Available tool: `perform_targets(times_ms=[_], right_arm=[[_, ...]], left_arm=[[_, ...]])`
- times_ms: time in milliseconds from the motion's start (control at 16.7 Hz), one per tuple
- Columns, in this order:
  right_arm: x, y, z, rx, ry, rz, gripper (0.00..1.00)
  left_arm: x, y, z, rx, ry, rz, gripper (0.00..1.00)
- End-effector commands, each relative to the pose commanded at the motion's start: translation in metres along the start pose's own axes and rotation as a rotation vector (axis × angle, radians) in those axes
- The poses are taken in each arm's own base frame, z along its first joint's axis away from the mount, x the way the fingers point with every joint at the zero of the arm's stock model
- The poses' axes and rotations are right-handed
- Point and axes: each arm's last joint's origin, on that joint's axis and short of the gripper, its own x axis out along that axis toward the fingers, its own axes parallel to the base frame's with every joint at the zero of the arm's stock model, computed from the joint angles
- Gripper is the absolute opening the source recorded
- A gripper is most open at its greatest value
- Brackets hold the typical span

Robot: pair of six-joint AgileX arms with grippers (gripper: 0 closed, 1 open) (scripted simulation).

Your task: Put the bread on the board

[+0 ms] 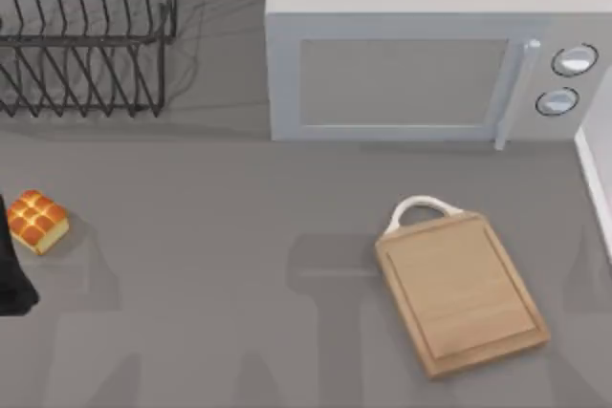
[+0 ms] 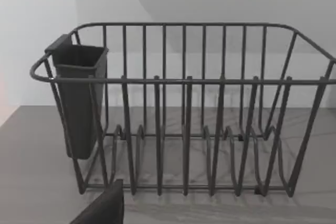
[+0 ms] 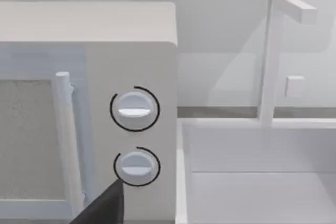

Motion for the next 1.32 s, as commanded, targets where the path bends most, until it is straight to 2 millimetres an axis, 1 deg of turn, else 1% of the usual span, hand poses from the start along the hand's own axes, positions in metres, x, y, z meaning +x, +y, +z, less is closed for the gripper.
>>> perform_targets(times_ms=[120,240,420,600,660,780,900,1140,1320], right_arm=[[0.000,0.000,0.000,0.000,0.000,0.000,1.00],[0.000,0.000,0.000,0.000,0.000,0.000,1.00],[0.000,0.000,0.000,0.000,0.000,0.000,1.00],[0.000,0.000,0.000,0.000,0.000,0.000,1.00],[0.000,0.000,0.000,0.000,0.000,0.000,1.00],[0.000,0.000,0.000,0.000,0.000,0.000,1.00],[0.000,0.000,0.000,0.000,0.000,0.000,1.00],[0.000,0.000,0.000,0.000,0.000,0.000,1.00],[0.000,0.000,0.000,0.000,0.000,0.000,1.00]], left_arm=[[0.000,0.000,0.000,0.000,0.000,0.000,1.00],[0.000,0.000,0.006,0.014,0.022,0.002,1.00],[0.003,0.001,0.028,0.067,0.111,0.001,1.00],[0.018,0.001,0.057,0.146,0.281,-0.015,1.00],[0.027,0.001,0.065,0.176,0.359,-0.027,1.00],[0.052,0.002,0.077,0.236,0.542,-0.061,1.00],[0.085,0.002,0.079,0.294,0.748,-0.112,1.00],[0.152,0.004,0.064,0.390,1.115,-0.245,1.00],[0.194,0.005,0.048,0.441,1.300,-0.344,1.00]])
